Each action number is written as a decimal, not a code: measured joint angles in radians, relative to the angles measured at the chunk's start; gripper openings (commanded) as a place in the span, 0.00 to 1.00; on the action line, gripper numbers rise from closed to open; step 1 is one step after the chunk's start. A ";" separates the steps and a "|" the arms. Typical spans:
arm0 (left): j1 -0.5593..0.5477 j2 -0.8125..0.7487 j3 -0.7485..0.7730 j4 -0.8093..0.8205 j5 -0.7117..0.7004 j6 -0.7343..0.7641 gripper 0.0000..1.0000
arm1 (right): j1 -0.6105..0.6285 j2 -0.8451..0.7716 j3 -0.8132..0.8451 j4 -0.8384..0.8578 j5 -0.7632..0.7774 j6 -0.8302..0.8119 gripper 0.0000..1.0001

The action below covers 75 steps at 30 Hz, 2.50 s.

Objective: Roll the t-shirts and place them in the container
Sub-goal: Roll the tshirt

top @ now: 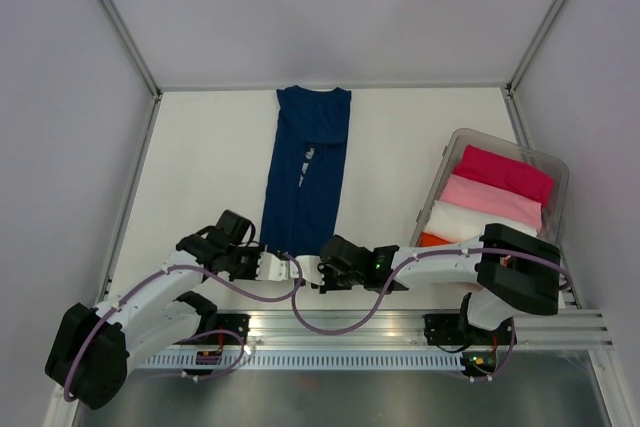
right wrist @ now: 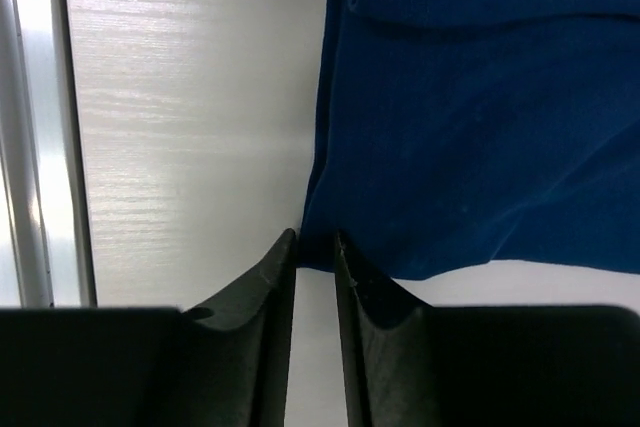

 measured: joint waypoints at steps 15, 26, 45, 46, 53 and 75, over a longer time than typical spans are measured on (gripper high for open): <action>0.000 0.017 0.021 -0.014 -0.011 -0.019 0.02 | -0.070 0.006 0.001 0.025 -0.063 0.027 0.00; -0.019 -0.037 0.117 -0.222 0.090 -0.064 0.02 | -0.080 -0.154 0.006 -0.140 -0.282 0.137 0.00; 0.014 0.236 0.306 -0.292 0.147 -0.139 0.02 | -0.336 -0.064 0.128 -0.216 -0.451 0.252 0.00; 0.029 0.251 0.315 -0.290 0.147 -0.139 0.02 | -0.346 -0.055 0.128 -0.216 -0.452 0.256 0.00; 0.103 0.398 0.418 -0.264 0.147 -0.143 0.02 | -0.405 -0.014 0.128 -0.198 -0.450 0.297 0.00; 0.166 0.634 0.556 -0.210 0.086 -0.297 0.21 | -0.487 0.092 0.137 -0.097 -0.386 0.425 0.00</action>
